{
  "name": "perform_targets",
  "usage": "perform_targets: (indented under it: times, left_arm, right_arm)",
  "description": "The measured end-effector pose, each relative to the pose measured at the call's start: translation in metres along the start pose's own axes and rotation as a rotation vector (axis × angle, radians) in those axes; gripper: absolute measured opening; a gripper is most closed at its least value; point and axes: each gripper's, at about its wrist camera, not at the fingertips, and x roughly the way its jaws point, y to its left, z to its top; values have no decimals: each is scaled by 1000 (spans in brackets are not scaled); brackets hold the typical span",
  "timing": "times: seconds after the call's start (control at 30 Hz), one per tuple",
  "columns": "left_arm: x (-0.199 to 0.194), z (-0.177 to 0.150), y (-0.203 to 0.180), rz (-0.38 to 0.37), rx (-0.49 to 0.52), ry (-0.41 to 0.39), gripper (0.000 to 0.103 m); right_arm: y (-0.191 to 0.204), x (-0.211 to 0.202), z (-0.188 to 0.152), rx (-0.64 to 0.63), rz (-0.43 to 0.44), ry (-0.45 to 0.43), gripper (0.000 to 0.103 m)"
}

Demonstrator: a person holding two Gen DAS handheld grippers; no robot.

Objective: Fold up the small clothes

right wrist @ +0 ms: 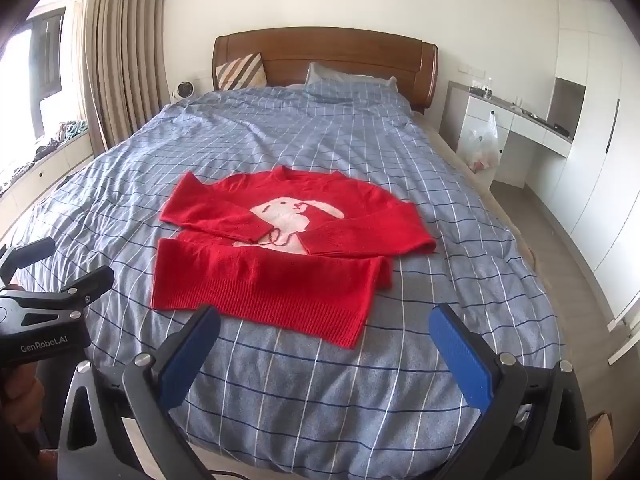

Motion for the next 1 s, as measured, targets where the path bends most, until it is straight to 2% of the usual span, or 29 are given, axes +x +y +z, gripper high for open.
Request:
perform_targets:
  times: [0.13, 0.23, 0.4, 0.67, 0.73, 1.0]
  left_arm:
    - [-4, -8, 6, -30, -36, 2, 103]
    - [10, -1, 7, -28, -31, 57, 103]
    - [13, 1, 8, -40, -44, 61, 103]
    - [19, -2, 9, -30, -45, 96, 103]
    - [20, -3, 9, -22, -45, 101, 103]
    - [22, -4, 10, -8, -47, 110, 103]
  right_arm:
    - [1, 0, 1, 6, 7, 0, 103]
    - [1, 2, -4, 11, 18, 1, 103]
    - [1, 9, -3, 5, 6, 20, 103]
    - [2, 10, -11, 7, 8, 6, 103]
    - [-10, 3, -4, 18, 17, 10, 103]
    - [-5, 5, -4, 9, 41, -9, 103]
